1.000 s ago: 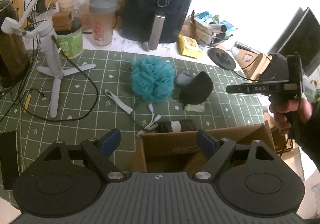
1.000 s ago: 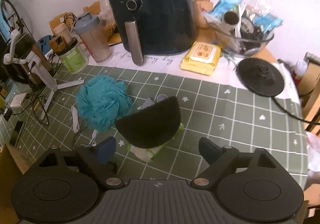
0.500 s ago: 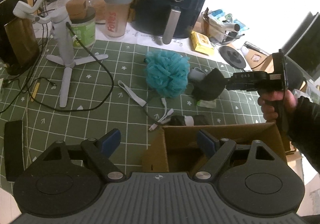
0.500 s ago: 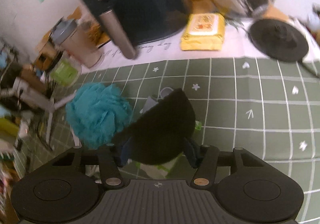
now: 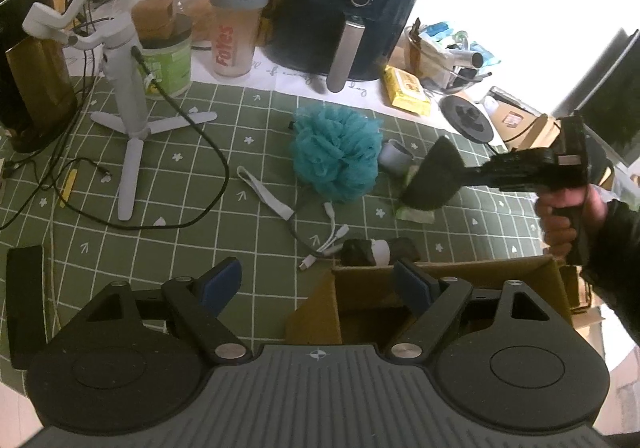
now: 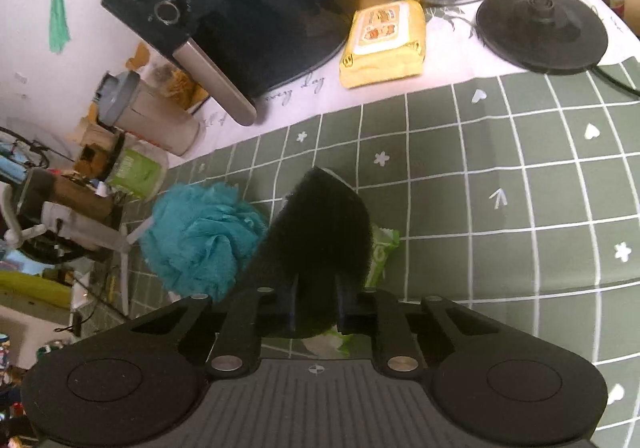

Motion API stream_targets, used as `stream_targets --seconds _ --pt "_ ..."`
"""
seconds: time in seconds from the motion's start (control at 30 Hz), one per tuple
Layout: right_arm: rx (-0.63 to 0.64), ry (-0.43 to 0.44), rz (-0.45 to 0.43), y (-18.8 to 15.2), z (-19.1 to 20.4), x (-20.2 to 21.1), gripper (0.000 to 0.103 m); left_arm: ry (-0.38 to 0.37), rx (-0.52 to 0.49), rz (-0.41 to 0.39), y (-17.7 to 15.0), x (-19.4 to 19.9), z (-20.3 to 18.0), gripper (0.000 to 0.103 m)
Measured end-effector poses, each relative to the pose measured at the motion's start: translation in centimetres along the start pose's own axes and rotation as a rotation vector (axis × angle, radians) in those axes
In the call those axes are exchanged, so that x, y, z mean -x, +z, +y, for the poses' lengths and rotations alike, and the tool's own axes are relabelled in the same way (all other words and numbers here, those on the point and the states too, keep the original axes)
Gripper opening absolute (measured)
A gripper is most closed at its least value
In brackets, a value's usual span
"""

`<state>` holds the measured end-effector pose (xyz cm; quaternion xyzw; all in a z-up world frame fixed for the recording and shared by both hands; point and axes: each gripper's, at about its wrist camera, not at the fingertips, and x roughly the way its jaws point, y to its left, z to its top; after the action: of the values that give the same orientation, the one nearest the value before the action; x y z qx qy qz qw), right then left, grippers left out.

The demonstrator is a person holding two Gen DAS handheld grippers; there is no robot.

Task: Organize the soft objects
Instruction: 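Lift the black foam sponge off the table with the right tool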

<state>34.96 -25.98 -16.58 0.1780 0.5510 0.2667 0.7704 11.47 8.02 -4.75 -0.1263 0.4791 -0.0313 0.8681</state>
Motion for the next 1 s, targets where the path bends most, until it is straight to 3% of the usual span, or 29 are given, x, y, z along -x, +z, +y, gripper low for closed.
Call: stream_targets --seconds 0.3,0.43,0.47,0.6,0.67,0.8,1.0 --pt "0.119 -0.117 0.239 0.7 -3.4 1.4 0.021 -0.018 -0.021 0.002 0.2 -0.2 -0.2 0.083" --pt "0.105 -0.193 0.236 0.4 -3.7 1.1 0.024 -0.019 -0.027 0.003 0.2 -0.2 -0.2 0.083" --pt "0.094 -0.198 0.221 0.4 -3.7 1.2 0.029 -0.018 -0.027 0.003 0.3 -0.2 -0.2 0.083" --pt "0.050 -0.196 0.148 -0.3 -2.5 1.4 0.072 -0.015 -0.021 -0.001 0.4 0.0 0.1 0.083" --pt "0.004 -0.198 0.114 -0.4 -2.0 1.3 0.081 -0.011 -0.015 0.000 0.4 0.0 0.3 0.083" --pt "-0.123 -0.204 0.058 -0.6 -2.1 0.6 0.091 -0.008 -0.004 0.001 0.5 -0.1 0.7 0.083" --pt "-0.261 -0.286 0.075 -0.8 -2.5 -1.6 0.091 -0.007 -0.005 -0.001 0.9 -0.1 1.0 0.083"
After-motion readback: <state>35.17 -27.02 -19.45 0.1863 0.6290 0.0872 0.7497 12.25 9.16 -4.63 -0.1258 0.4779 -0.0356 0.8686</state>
